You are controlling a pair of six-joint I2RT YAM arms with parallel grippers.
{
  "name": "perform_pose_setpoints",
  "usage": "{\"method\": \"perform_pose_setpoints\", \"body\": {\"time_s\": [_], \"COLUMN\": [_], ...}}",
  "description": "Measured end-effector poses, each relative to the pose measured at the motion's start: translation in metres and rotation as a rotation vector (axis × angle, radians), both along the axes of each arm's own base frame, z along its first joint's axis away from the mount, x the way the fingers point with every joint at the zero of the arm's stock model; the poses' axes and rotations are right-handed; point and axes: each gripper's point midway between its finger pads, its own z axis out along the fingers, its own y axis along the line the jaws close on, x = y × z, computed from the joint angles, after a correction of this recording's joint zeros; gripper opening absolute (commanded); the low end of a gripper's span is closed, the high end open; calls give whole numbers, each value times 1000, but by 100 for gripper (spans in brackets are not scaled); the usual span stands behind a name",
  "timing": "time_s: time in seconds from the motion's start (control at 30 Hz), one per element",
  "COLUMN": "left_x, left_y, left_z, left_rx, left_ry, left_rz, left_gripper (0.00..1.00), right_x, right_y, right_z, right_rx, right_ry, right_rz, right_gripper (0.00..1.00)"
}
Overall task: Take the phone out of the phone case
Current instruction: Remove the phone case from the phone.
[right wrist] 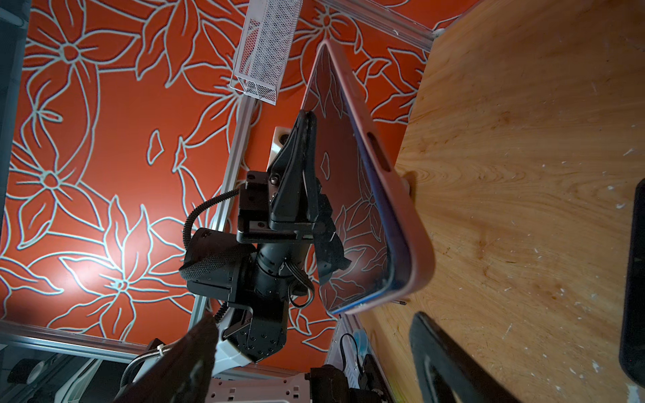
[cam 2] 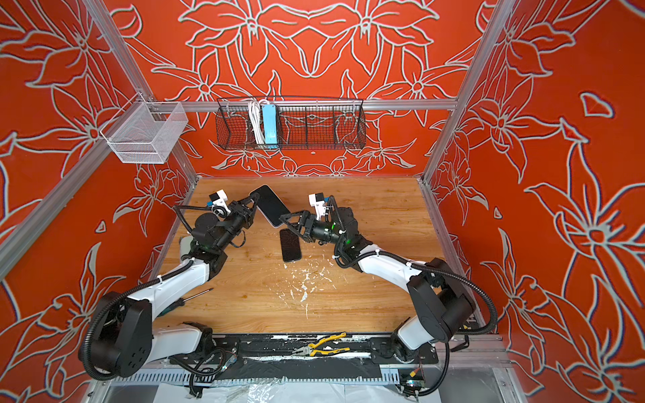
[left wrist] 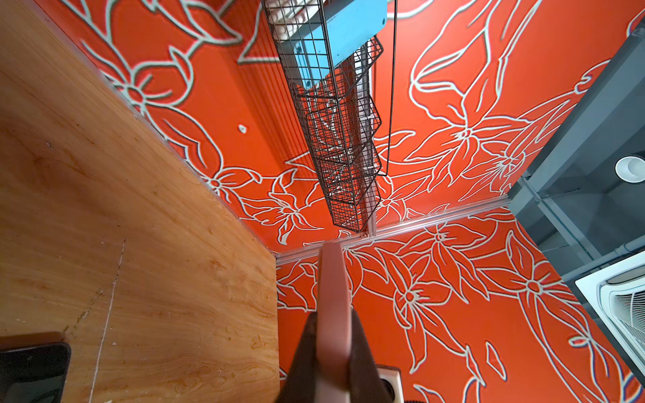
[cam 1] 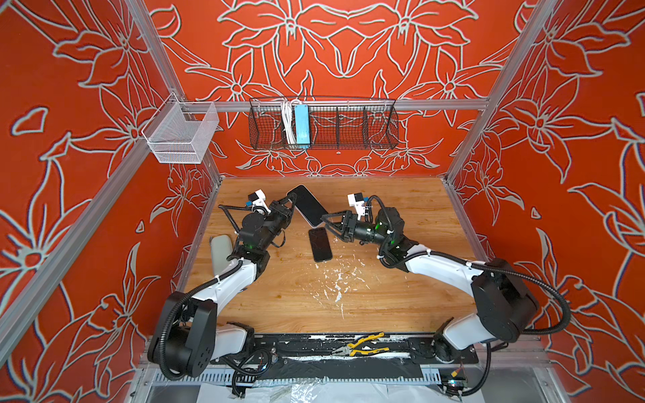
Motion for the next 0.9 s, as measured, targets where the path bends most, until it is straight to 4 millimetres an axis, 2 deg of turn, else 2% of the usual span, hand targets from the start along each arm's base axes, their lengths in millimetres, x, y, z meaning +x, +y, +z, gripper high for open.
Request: {"method": "perform_pose_setpoints", "body": {"time_s": [0.67, 0.9], "left_x": [0, 2], "left_y": [1, 0], "left_z": [-2, -6], "left_rx": [0, 1], "left_ry": [1, 7], "left_rz": [3, 3], "left_gripper": [0, 0], "right_x": [0, -1], "right_y": [0, -1], "right_z": [-2, 3], "right_rx": [-8, 1], "right_ry": [5, -7], "right_rz": [-1, -1], "right_gripper": [88, 87]}}
